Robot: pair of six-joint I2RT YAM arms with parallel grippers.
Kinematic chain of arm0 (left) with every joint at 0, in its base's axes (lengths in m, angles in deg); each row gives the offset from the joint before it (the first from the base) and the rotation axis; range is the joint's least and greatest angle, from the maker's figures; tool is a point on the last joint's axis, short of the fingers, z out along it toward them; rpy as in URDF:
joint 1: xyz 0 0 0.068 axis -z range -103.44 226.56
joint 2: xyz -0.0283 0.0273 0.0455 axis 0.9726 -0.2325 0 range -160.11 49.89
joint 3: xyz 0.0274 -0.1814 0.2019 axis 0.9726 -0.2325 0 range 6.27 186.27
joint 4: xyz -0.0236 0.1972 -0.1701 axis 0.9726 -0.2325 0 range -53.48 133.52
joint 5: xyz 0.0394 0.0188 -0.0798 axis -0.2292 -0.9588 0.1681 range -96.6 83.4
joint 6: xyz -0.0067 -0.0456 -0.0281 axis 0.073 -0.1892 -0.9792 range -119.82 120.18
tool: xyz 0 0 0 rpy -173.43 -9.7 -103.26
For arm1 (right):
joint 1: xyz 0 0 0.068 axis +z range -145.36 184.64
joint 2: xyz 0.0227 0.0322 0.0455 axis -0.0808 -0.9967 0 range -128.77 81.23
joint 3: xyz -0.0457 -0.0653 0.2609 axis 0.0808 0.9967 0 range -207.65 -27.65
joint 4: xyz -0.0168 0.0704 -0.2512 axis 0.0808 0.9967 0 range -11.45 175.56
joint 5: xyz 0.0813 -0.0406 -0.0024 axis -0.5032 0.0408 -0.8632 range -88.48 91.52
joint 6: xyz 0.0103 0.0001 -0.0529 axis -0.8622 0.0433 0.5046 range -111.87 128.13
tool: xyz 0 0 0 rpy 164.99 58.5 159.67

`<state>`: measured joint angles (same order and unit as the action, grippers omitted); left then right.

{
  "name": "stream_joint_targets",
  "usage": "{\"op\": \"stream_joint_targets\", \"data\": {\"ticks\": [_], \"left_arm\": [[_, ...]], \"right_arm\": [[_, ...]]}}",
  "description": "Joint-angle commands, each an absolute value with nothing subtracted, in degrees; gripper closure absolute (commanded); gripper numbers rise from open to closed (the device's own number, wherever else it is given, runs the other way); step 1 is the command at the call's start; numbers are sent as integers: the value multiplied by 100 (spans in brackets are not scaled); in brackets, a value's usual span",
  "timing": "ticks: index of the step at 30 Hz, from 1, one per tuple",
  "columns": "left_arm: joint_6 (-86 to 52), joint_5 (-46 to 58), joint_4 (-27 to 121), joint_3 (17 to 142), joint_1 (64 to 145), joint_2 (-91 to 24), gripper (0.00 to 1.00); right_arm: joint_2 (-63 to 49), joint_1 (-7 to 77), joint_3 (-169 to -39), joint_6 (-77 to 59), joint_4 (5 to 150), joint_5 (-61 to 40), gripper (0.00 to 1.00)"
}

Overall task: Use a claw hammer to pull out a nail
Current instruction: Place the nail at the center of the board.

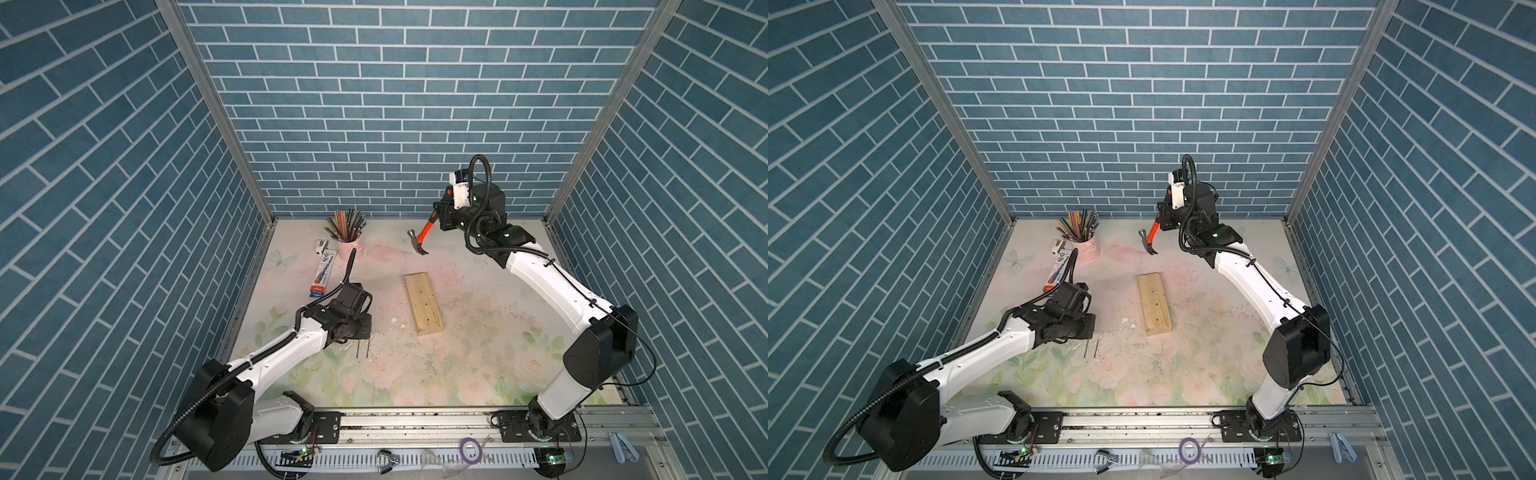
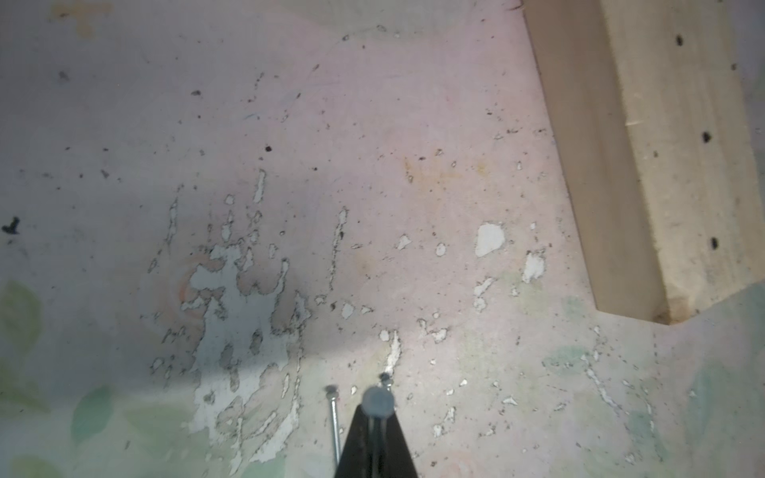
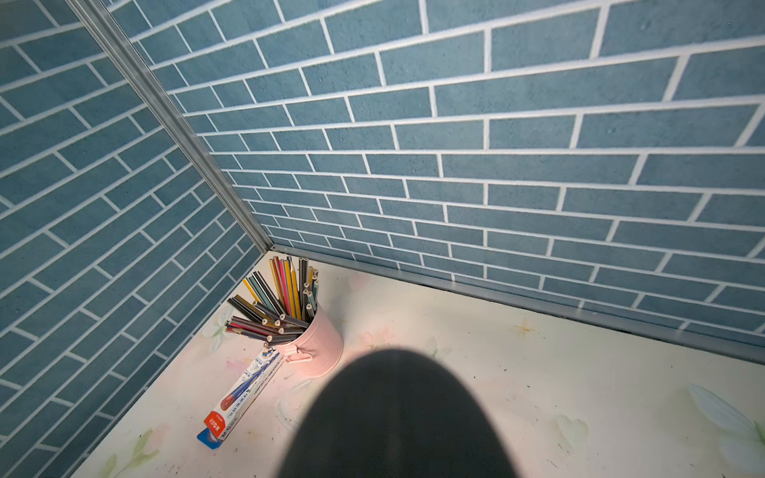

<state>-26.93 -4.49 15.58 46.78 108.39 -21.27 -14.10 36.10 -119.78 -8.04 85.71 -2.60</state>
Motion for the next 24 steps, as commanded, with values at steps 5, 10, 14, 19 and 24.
{"op": "stream_joint_targets", "data": {"ticks": [5,10,14,19,24], "left_arm": [[-3184,-1058,1181,4635,10863,-2222,100],[-3288,-1150,1092,4644,10937,-2227,100],[-3321,-1162,1055,4659,11055,-2192,100],[-3474,-947,1143,4806,11480,-2268,100],[-3934,-698,1581,4655,11905,-2405,100]], "right_arm": [[-923,3628,-11962,-929,7882,-315,100],[-877,3626,-11907,-919,7873,-305,100],[-834,3629,-11848,-910,7852,-300,100],[-773,3627,-11787,-910,7847,-288,100],[-685,3618,-11682,-910,7829,-261,100]]}}
